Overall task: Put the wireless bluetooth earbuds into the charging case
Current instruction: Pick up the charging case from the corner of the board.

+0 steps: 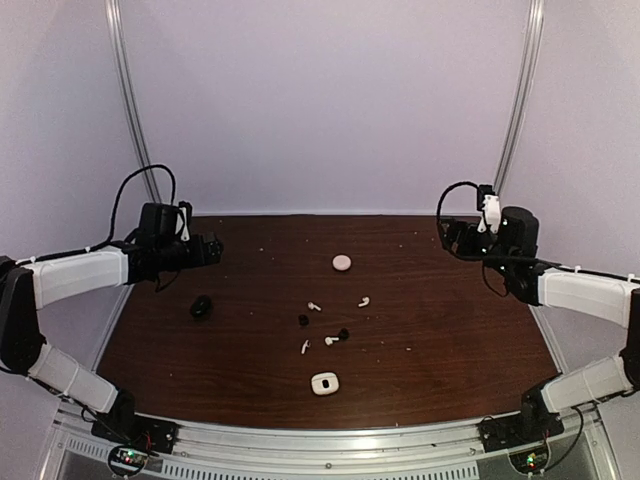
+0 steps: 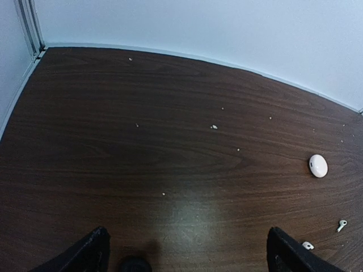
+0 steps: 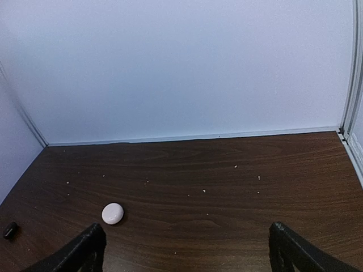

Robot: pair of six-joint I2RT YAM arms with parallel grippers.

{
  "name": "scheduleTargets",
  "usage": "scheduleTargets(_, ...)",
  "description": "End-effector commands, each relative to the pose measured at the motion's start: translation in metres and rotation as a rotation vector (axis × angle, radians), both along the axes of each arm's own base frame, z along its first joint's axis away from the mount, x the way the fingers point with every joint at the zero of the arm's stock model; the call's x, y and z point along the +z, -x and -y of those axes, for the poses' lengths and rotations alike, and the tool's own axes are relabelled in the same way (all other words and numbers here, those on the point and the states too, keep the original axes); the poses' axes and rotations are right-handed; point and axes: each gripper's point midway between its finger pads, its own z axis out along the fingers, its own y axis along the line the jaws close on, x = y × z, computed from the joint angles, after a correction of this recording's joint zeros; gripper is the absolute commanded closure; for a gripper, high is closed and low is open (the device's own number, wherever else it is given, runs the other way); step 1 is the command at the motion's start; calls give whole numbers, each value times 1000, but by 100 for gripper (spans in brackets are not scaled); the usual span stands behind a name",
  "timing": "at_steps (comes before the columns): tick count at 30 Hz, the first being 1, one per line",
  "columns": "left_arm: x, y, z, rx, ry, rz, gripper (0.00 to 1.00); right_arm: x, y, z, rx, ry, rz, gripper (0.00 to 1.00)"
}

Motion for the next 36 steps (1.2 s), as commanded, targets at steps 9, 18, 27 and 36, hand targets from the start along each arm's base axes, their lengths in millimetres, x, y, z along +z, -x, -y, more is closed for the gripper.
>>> scheduleTargets(9,-43,31,-14,57,-158,-178,2,-2,25,-65,261,19,-4,0)
scheduleTargets(18,-84,41,-25,35,-199,-322,3,-3,39,-100,445,3,7,0)
scheduleTargets(27,-116,46,-30,3,-217,-406,10,3,51,-117,562,6,44,0)
scheduleTargets(36,-142,44,-31,-8,-224,-465,26,7,56,-127,622,-31,65,0)
